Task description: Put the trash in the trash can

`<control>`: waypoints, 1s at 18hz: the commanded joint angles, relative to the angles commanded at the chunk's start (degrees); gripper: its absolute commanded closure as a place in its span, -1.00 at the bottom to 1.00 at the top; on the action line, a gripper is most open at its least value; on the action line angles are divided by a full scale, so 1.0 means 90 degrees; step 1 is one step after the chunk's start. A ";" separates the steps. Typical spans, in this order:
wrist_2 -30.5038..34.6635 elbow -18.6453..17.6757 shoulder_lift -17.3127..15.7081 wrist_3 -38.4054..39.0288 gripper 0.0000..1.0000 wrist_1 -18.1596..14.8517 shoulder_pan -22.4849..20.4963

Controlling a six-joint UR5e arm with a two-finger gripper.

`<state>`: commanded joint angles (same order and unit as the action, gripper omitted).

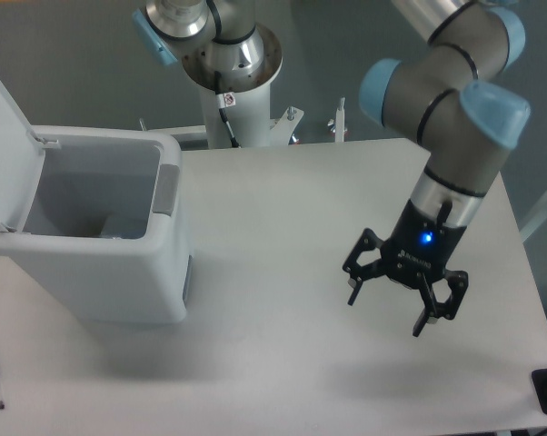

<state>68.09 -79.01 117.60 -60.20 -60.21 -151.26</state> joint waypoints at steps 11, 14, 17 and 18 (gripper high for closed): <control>0.1711 -0.0088 -0.0068 -0.1220 -1.00 -0.0254 0.0117; 0.2072 -0.0175 -0.0136 -0.1814 -1.00 -0.0332 0.0127; 0.2424 -0.0371 -0.0273 -0.2343 -1.00 -0.0342 0.0137; 0.2425 -0.0381 -0.0293 -0.2354 -1.00 -0.0342 0.0137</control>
<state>89.91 -82.44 114.96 -81.39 -63.28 -150.03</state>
